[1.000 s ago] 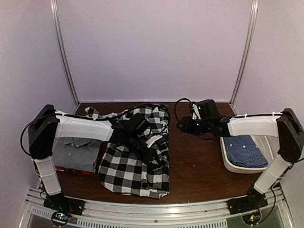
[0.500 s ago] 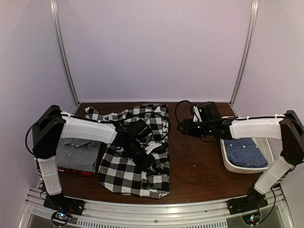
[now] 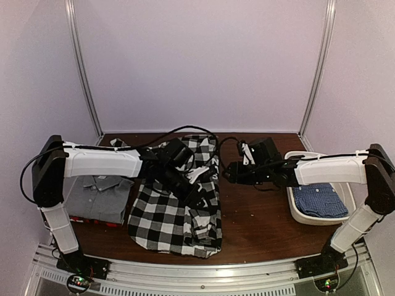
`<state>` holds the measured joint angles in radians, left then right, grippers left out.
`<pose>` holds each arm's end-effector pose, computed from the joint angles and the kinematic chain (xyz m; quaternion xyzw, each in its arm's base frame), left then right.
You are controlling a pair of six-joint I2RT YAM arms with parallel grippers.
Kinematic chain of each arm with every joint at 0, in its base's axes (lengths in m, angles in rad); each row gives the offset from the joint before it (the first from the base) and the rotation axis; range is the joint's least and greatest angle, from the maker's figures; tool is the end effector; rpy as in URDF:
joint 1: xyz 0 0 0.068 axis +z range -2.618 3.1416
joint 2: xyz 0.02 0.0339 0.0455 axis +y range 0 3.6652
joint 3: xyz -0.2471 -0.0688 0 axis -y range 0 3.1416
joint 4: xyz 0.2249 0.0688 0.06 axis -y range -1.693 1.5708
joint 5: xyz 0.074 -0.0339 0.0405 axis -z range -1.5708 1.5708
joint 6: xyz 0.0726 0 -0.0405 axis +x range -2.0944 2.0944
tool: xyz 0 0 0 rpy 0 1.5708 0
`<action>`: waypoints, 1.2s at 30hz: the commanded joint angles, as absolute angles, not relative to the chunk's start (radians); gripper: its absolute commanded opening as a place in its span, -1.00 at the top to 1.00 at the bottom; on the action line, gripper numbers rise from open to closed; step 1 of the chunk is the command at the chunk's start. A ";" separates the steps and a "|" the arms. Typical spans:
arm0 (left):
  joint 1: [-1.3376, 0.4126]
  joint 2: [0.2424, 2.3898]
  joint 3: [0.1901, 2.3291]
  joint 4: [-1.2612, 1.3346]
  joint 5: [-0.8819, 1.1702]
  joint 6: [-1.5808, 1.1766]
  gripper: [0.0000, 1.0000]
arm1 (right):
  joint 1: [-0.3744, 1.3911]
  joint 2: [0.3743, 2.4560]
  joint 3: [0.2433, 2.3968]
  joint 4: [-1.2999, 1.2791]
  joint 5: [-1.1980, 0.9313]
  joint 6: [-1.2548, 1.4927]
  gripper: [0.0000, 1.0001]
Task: Fold and stack the long sleeve shirts
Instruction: Fold the sleeve of the 1/3-folded shirt, then smooth out the 1/3-folded shirt at the center of the board.
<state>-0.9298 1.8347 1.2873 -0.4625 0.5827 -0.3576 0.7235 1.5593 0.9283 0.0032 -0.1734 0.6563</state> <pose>0.1948 -0.3279 0.1722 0.3360 0.8606 -0.3799 0.0464 0.2555 0.2424 0.1909 -0.0691 0.8857 0.3475 0.2999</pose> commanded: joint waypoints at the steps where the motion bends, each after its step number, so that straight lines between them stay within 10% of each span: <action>1: -0.924 1.807 1.322 -0.395 0.665 -0.372 -0.14 | 0.760 1.554 0.917 -0.016 -0.145 0.646 0.00; 15: -0.711 1.834 1.234 -0.147 0.576 -0.623 0.19 | 0.904 1.660 0.943 0.011 -0.195 0.659 0.23; 36: -0.523 2.492 1.897 -0.051 0.493 -0.698 0.24 | 0.943 1.737 0.857 0.178 -0.327 0.766 0.45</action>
